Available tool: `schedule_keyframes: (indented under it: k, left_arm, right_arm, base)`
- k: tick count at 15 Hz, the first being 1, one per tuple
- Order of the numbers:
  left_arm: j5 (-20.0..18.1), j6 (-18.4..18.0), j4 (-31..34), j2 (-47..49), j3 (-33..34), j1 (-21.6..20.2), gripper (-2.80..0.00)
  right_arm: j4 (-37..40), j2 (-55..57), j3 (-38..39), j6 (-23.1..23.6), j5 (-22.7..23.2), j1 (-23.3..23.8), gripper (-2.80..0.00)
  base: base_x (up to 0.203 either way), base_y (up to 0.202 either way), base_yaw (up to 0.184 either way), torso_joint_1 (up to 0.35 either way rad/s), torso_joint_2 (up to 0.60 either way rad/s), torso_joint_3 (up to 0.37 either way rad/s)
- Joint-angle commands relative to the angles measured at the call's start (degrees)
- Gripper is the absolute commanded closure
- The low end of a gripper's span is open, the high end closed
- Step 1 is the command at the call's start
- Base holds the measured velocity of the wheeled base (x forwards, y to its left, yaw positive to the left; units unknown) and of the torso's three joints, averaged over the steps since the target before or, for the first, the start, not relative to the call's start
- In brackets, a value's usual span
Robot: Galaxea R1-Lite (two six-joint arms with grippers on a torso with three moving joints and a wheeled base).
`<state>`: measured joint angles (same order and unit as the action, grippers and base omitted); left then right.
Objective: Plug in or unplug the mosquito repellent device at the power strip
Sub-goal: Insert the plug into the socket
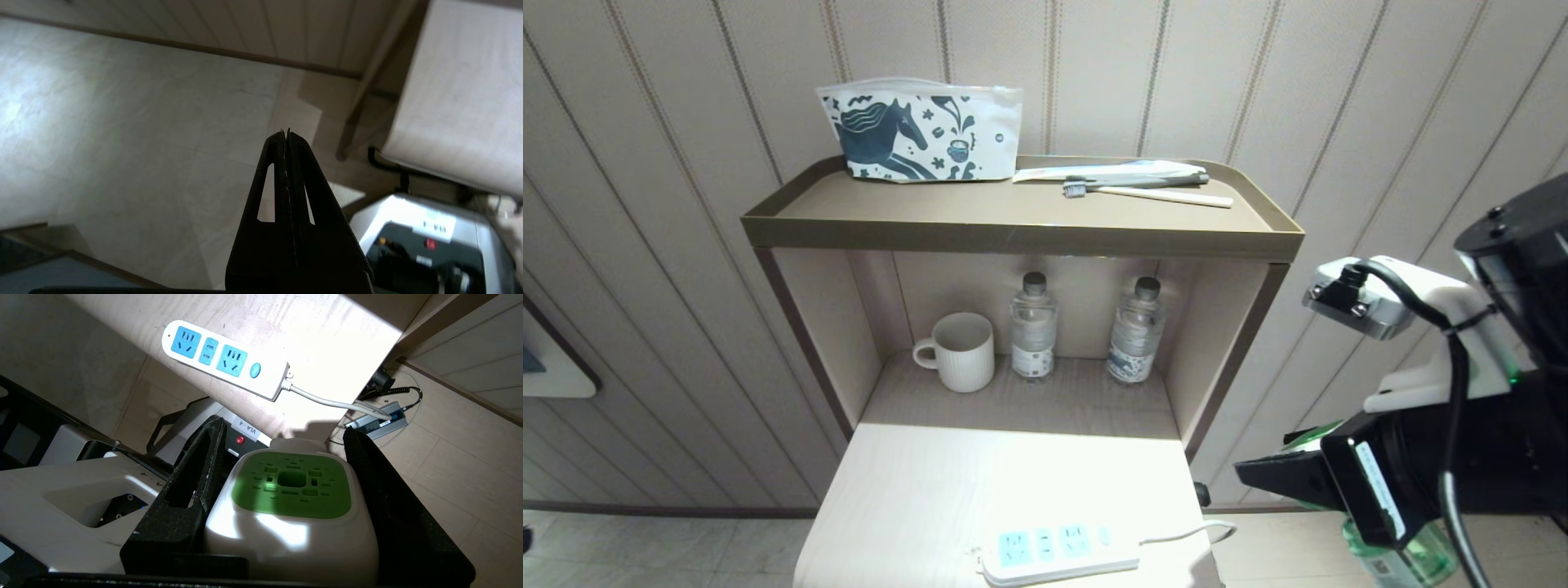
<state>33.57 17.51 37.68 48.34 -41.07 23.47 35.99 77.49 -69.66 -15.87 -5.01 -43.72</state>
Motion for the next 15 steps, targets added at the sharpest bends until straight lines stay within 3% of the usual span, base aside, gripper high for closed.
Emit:
schedule_keyframes:
  k: [1, 5, 8, 12, 15]
  left_arm:
    - [0.7, -0.5, 3.5, -13.4, -0.1, -6.8, 0.0]
    - [0.2, -2.3, 9.9, -24.6, -1.1, -17.6, 0.0]
    - [-4.8, -6.4, 10.5, -32.2, 1.8, -26.0, 0.0]
    - [-9.2, -8.9, 5.8, -37.2, 10.5, -24.8, 0.0]
    - [-11.7, -19.0, -1.1, -47.2, 21.6, -24.0, 0.0]
  right_arm:
    - [0.1, 1.2, 0.0, -0.1, 0.3, -0.1, 0.0]
    - [0.1, 1.9, -0.1, -0.1, 0.6, -0.1, 0.0]
    - [0.2, 1.7, -0.3, -0.2, 0.6, 0.0, 0.0]
    - [0.2, 1.3, 0.6, -0.3, 0.5, 0.0, 0.0]
    - [0.2, 1.8, 0.9, -0.2, 0.6, 0.6, 0.0]
  base:
    - [0.0, 0.0, 0.0, 0.0, 0.0, 0.0]
    - [0.0, 0.0, 0.0, 0.0, 0.0, 0.0]
    - [0.0, 0.0, 0.0, 0.0, 0.0, 0.0]
    - [0.0, 0.0, 0.0, 0.0, 0.0, 0.0]
    - [0.0, 0.0, 0.0, 0.0, 0.0, 0.0]
